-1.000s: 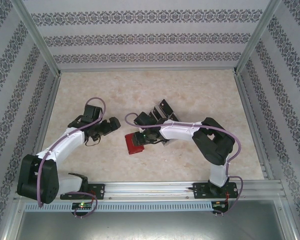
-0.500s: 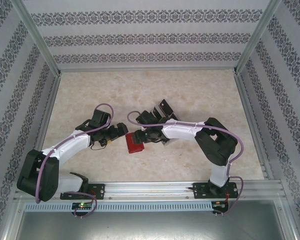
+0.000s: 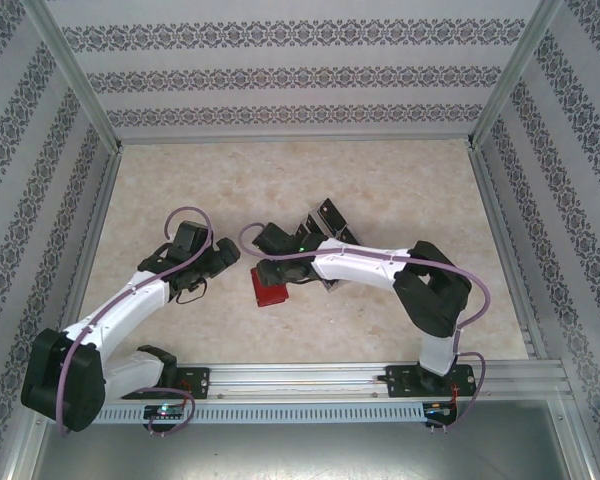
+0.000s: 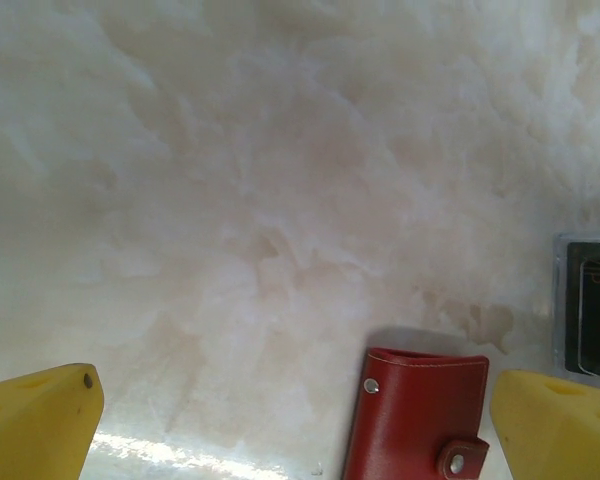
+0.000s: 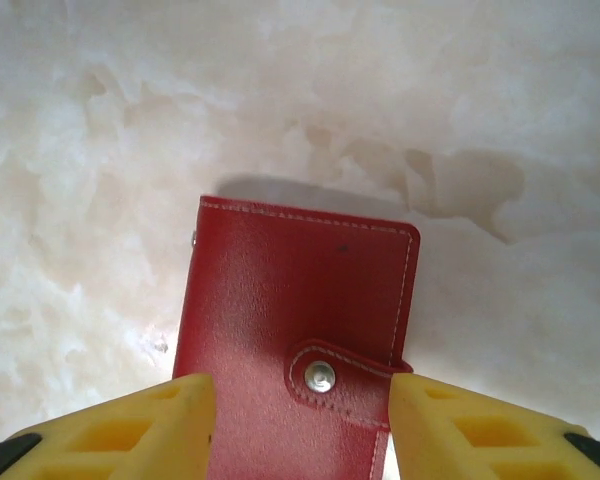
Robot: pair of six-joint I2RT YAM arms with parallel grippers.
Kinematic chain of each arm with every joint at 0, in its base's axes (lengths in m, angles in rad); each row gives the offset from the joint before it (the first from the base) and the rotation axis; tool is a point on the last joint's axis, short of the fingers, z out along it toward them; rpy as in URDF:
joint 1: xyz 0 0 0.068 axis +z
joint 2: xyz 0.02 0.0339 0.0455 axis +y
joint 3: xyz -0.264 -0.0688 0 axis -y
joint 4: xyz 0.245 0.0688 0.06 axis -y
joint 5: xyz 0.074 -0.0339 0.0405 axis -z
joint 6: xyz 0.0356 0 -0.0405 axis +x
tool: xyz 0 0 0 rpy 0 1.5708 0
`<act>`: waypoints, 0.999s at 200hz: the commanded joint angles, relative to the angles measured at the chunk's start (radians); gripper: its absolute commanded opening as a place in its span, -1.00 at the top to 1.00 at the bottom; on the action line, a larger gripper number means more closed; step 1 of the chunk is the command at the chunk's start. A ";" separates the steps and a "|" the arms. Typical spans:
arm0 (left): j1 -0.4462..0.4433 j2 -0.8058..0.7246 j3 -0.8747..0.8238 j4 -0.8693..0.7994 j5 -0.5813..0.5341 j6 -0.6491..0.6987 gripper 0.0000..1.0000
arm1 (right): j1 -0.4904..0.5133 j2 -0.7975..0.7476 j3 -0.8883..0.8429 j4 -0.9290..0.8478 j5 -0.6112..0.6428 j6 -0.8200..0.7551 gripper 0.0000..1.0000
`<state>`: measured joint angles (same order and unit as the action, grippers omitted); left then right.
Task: Put the credit cards into the card holder
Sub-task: Pick up the card holder from the center of the table.
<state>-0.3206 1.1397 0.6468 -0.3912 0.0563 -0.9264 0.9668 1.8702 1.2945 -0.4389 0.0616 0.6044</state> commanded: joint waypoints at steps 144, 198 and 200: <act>0.004 -0.023 -0.015 -0.032 -0.047 -0.036 -1.00 | 0.072 0.152 0.126 -0.208 0.189 0.007 0.13; 0.003 -0.026 -0.012 -0.031 -0.046 -0.036 -1.00 | 0.072 0.141 0.115 -0.205 0.203 0.000 0.65; 0.004 -0.025 -0.011 -0.031 -0.045 -0.037 -1.00 | 0.072 0.140 0.115 -0.203 0.201 -0.002 0.67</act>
<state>-0.3206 1.1301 0.6453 -0.4084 0.0280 -0.9482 1.0325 2.0094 1.3991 -0.6102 0.2321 0.6003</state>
